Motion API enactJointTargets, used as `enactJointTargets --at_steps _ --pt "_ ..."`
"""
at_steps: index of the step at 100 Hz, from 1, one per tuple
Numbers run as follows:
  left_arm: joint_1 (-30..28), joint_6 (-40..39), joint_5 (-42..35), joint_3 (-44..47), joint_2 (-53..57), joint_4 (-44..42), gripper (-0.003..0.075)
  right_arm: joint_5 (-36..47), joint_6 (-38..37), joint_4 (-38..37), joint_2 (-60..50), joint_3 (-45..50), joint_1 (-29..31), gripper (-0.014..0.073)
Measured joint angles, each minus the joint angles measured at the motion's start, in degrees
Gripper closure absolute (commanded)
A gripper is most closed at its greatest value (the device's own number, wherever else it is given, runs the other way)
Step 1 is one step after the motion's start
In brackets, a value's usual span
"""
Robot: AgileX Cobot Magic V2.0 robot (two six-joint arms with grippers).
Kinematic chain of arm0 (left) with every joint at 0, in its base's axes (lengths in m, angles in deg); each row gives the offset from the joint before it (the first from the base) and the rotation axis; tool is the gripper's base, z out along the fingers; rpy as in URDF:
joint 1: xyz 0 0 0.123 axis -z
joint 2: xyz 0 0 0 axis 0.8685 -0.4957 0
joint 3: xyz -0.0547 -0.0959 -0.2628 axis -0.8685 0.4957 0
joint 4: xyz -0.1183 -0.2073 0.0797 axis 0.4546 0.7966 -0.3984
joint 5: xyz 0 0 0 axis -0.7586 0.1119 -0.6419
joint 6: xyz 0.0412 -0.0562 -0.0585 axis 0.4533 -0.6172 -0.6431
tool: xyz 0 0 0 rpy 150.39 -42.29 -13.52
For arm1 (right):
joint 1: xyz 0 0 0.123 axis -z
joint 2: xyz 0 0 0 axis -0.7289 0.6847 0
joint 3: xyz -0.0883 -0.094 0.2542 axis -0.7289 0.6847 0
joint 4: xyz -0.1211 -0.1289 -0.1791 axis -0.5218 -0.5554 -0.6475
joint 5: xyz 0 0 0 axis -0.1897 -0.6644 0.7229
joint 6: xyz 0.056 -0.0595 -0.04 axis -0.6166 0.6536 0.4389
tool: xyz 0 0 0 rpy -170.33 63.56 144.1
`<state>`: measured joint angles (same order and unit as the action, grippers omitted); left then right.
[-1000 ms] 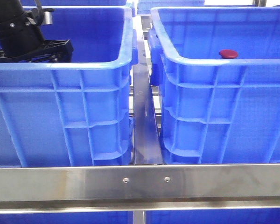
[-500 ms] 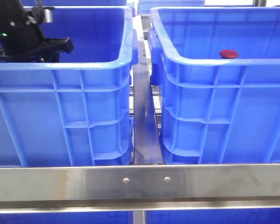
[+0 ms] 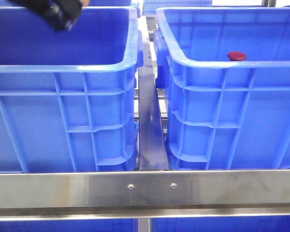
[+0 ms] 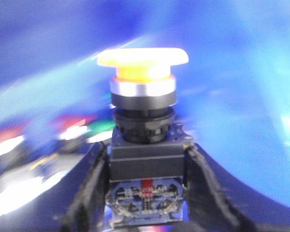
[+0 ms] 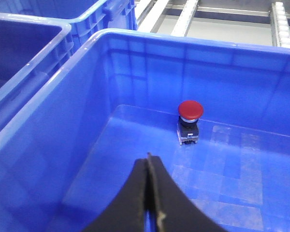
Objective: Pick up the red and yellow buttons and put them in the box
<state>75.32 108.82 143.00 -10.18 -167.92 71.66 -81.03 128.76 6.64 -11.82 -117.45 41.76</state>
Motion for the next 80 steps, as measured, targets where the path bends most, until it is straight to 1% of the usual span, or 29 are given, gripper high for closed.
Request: enactJointTargets --at_steps 15,42,60,65,70,74,75,77,80 --pt "4.6 2.6 1.2 0.0 0.7 1.3 0.074 -0.1 0.0 0.0 0.0 0.0 0.0 0.0662" --pt "13.9 2.9 1.6 0.0 0.7 1.8 0.074 -0.3 0.0 0.0 0.0 0.0 0.0 0.0662" --pt "18.3 3.0 1.8 0.0 0.7 1.9 0.074 -0.3 0.0 0.8 0.0 0.0 0.0 0.0654" --pt "18.8 3.0 1.9 0.0 0.7 1.9 0.074 -0.3 0.0 1.1 0.0 0.0 0.0 0.0614" --pt "19.1 3.1 1.9 0.0 0.7 1.9 0.074 -0.3 0.0 1.4 0.0 0.0 0.0 0.0529" --pt "19.3 3.1 1.9 0.0 0.7 1.9 0.074 -0.3 0.0 1.7 0.0 0.0 0.0 0.0424" --pt "19.3 3.1 1.9 0.0 0.7 1.9 0.074 -0.3 0.0 1.8 0.0 0.0 0.0 0.0384" --pt "19.3 3.1 1.9 0.0 0.7 1.9 0.074 -0.3 0.0 2.2 0.0 0.0 0.0 0.0342" --pt "19.3 3.1 1.9 0.0 0.7 1.9 0.074 -0.3 0.0 2.9 0.0 0.0 0.0 0.0233"
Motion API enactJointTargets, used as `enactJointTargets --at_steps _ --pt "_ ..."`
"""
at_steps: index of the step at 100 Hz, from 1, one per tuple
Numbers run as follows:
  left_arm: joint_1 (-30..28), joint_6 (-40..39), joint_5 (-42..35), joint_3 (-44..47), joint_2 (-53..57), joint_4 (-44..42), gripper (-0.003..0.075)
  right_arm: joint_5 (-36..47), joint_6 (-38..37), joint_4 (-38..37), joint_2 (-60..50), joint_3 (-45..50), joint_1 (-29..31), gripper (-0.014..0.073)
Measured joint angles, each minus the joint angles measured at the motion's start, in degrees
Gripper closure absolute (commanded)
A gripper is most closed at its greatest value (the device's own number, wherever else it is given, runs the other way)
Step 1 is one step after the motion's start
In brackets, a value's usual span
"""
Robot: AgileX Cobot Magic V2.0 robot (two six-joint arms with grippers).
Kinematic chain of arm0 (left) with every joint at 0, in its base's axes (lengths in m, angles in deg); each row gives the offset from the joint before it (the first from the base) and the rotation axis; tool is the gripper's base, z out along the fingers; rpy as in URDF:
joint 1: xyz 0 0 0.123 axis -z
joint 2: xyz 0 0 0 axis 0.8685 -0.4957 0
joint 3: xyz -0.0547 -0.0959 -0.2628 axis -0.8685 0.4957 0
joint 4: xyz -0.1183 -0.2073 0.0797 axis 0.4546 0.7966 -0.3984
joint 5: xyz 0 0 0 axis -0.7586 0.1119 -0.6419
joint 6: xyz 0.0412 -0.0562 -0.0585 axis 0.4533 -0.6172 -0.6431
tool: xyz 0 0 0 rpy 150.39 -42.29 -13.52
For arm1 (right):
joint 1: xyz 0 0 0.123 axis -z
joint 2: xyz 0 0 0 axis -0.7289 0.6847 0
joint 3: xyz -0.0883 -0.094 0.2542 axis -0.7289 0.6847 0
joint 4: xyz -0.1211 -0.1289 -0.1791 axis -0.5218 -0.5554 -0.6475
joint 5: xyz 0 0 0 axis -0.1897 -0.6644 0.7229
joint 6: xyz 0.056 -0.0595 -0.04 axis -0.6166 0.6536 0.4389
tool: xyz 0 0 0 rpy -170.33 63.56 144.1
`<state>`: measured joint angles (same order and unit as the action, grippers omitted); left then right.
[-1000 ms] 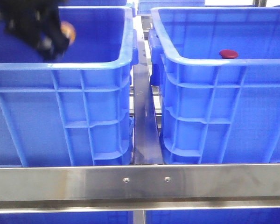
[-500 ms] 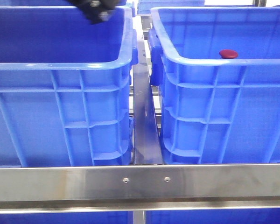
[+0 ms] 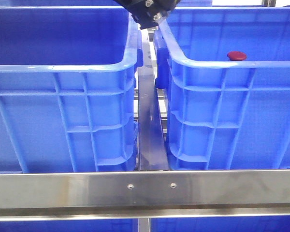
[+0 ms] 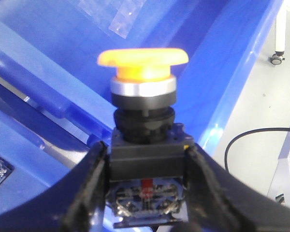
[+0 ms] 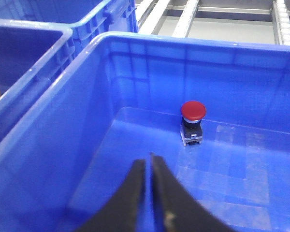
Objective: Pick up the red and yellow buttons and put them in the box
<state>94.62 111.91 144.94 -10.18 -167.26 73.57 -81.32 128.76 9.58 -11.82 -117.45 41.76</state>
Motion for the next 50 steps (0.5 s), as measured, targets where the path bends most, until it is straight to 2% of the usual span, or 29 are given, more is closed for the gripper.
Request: enactJointTargets --at_steps 7,12,31,50 --pt "0.0 0.0 0.0 0.0 0.0 0.0 0.074 -0.1 0.0 2.5 0.0 0.0 0.0 0.0063" --pt "0.0 0.0 0.1 0.0 0.0 0.0 0.074 -0.2 0.0 4.7 0.0 0.0 0.0 0.002" --pt "0.0 0.1 1.1 0.0 0.0 0.0 0.074 -6.3 -1.2 13.6 1.1 -2.3 0.0 0.0092" --pt "0.0 0.1 1.2 0.0 0.0 0.0 0.074 -21.6 -7.7 15.8 8.2 -8.2 0.0 0.0099"
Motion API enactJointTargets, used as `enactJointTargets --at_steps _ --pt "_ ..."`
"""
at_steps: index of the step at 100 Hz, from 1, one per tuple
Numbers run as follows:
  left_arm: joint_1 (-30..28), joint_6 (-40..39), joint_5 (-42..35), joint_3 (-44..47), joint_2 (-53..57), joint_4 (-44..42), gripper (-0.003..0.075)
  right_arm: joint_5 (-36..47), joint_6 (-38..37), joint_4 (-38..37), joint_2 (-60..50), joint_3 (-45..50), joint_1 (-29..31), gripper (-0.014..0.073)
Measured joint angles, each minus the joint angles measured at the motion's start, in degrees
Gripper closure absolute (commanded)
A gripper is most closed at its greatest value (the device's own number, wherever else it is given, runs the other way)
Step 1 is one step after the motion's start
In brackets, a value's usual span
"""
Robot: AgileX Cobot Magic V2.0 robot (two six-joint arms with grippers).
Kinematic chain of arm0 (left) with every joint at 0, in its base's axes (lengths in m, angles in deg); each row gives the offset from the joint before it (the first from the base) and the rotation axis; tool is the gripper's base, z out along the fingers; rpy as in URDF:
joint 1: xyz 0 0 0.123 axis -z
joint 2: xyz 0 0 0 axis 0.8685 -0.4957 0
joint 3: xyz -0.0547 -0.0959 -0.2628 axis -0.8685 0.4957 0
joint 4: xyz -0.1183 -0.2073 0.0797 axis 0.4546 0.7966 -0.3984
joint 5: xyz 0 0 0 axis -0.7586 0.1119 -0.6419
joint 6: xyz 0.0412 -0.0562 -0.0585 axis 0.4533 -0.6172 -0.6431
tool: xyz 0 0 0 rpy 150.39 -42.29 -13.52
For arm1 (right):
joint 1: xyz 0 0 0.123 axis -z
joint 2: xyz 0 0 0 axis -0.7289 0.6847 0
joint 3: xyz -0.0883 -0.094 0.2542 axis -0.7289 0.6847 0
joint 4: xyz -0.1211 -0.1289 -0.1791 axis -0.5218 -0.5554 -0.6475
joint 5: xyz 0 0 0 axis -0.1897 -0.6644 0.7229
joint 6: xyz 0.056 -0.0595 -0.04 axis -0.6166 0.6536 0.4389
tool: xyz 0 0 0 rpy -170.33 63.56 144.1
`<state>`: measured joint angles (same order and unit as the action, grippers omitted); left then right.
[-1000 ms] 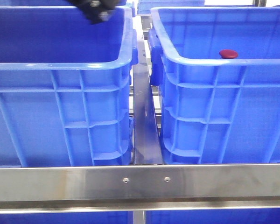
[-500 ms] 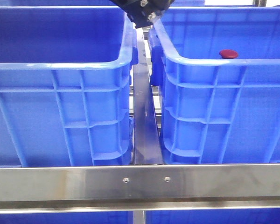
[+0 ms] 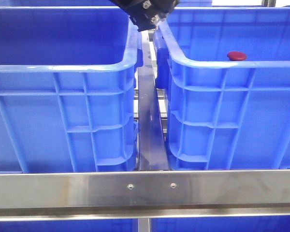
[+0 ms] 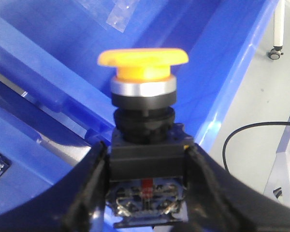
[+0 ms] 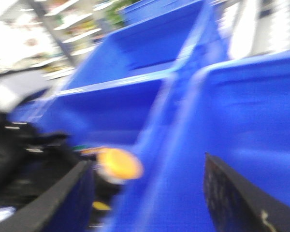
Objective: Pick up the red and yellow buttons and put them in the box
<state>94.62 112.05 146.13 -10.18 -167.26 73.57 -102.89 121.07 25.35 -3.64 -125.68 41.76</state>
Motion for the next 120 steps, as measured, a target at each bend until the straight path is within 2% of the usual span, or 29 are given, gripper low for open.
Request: enactJointTargets --at_steps 23,37,56,77,86,99,107,114,120 --pt "0.0 0.0 0.1 0.0 0.0 0.0 0.074 -11.4 -13.0 0.0 13.1 -6.8 0.0 0.0099" --pt "0.0 0.0 0.1 0.0 0.0 0.0 0.074 -16.5 -17.9 0.0 21.3 -10.6 0.0 0.0099" --pt "0.0 0.0 0.1 0.0 0.0 0.0 0.074 -23.5 -19.2 0.0 30.0 -14.6 -0.2 0.0099" --pt "0.0 0.0 0.2 0.0 0.0 0.0 0.074 -24.9 -19.4 0.0 33.0 -15.4 -2.0 0.0102" --pt "0.0 0.0 0.2 0.0 0.0 0.0 0.074 -25.1 -19.4 0.0 33.1 -15.5 -2.5 0.0143" --pt "0.0 0.1 0.2 0.0 0.0 0.0 0.0739 -25.5 -19.4 0.0 33.1 -15.6 -2.5 0.0289" --pt "0.0 0.1 0.3 0.0 0.0 0.0 0.0727 -25.7 -19.4 0.0 33.1 -15.6 -2.5 0.0342" --pt "0.0 0.1 0.4 0.0 0.0 0.0 0.0673 -25.9 -19.4 0.0 33.1 -15.6 -2.5 0.0349" --pt "0.0 0.1 0.7 0.0 0.0 0.0 0.0577 -25.9 -19.4 0.0 33.1 -15.6 -2.5 0.0349"
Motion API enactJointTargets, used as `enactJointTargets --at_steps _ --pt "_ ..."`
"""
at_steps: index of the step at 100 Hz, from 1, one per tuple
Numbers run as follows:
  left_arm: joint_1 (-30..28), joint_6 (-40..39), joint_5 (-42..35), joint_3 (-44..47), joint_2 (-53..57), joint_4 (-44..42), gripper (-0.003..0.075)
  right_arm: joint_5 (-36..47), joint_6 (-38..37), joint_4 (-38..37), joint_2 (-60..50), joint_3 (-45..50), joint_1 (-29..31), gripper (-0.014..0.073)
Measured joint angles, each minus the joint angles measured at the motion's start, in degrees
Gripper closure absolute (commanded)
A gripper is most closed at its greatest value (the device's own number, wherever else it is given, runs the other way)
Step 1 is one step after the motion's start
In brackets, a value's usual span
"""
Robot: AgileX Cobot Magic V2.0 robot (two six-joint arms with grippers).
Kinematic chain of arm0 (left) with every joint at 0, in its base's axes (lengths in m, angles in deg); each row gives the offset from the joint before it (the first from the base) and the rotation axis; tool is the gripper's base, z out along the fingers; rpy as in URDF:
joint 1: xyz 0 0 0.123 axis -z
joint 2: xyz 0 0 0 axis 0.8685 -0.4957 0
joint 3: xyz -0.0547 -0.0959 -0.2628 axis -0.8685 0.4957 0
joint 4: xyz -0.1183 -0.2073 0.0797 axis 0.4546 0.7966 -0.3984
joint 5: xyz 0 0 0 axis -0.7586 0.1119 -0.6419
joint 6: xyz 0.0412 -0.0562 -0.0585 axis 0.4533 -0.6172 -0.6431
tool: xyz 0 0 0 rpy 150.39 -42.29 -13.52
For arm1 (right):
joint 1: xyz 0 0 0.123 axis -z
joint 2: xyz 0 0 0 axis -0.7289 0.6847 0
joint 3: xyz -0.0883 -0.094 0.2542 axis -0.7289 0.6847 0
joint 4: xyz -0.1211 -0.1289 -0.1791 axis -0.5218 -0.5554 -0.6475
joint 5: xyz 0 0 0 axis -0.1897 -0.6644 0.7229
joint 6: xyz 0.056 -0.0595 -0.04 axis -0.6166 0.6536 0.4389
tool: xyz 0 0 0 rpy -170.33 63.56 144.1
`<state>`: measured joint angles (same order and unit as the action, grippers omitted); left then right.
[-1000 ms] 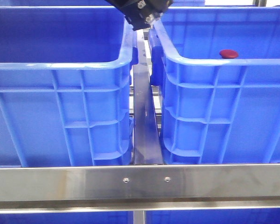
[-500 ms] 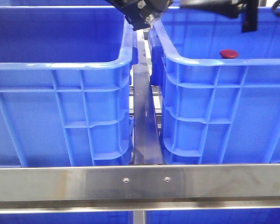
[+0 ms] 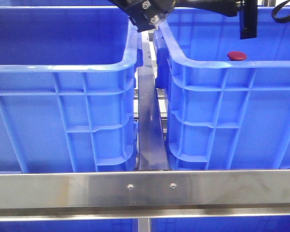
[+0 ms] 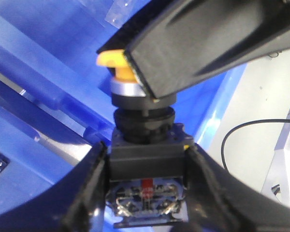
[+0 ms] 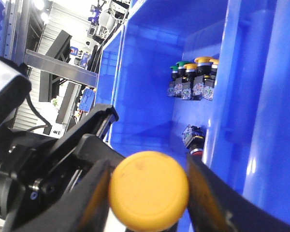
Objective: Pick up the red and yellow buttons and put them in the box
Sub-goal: 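Grasp the yellow button with the right gripper and open the left gripper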
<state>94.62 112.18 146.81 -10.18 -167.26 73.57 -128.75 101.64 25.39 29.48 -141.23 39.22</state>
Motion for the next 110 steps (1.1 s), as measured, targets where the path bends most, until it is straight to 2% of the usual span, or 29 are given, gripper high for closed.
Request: enactJointTargets --at_steps 8,11,15,17,25,52,68,85,99,110 --pt "0.0 0.0 0.1 0.0 0.0 0.0 0.041 -0.1 0.0 0.0 0.0 0.0 0.0 0.0349" --pt "0.0 0.0 0.2 0.0 0.0 0.0 0.0307 -0.1 0.0 0.0 0.0 0.0 0.0 0.0349" --pt "0.0 0.0 0.2 0.0 0.0 0.0 0.0241 -0.1 0.0 0.0 0.0 0.0 0.0 0.0349" --pt "0.0 0.0 0.2 0.0 0.0 0.0 0.0183 -0.1 0.0 0.0 0.0 -0.1 0.0 0.0349" --pt "0.0 0.0 0.2 0.0 0.0 0.0 0.0078 -0.1 0.4 0.0 0.0 -0.9 0.2 0.0349" --pt "0.0 0.0 0.5 0.0 0.0 0.0 0.0061 0.4 5.5 -2.5 0.1 -8.2 6.4 0.0349" --pt "0.0 0.0 0.6 0.0 0.0 0.0 0.0062 3.7 8.1 -8.0 0.1 -11.9 10.8 0.0349" --pt "0.0 0.0 0.7 0.0 0.0 0.0 0.0062 10.7 11.2 -15.6 0.1 -12.9 13.9 0.0349" --pt "0.0 0.0 0.7 0.0 0.0 0.0 0.0062 18.8 14.6 -22.0 0.1 -12.9 14.0 0.0349" --pt "0.0 0.0 0.7 0.0 0.0 0.0 0.0062 24.9 15.7 -24.2 0.2 -12.9 14.0 0.0349"
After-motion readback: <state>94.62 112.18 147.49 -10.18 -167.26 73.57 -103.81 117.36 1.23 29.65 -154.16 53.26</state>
